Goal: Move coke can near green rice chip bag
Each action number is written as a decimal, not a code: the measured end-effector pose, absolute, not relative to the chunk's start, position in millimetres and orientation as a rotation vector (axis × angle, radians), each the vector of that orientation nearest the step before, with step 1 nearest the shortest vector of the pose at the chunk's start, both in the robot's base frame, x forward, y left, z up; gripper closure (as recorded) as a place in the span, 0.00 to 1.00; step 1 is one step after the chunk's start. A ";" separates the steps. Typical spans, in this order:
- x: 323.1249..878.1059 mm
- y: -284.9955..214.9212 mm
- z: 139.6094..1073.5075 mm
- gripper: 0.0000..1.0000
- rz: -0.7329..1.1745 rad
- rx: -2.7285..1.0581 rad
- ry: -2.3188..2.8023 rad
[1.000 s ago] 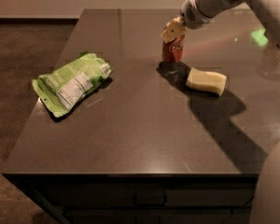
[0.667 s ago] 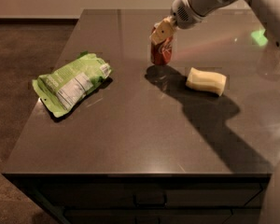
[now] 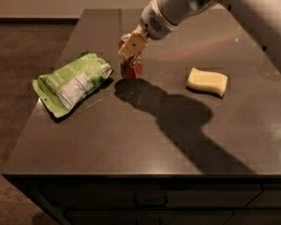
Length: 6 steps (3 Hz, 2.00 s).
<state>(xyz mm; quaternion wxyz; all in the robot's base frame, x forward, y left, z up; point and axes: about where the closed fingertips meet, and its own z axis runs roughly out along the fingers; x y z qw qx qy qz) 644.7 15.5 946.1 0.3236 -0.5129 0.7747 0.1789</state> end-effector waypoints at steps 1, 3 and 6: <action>624.4 37.0 942.6 1.00 0.482 -1.409 1.980; 608.9 45.3 925.6 0.62 0.494 -1.432 1.938; 605.4 43.6 916.4 0.00 0.506 -1.442 1.942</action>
Offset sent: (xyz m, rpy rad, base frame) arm -0.0421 0.0315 -0.0224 0.0175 -0.0666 0.0915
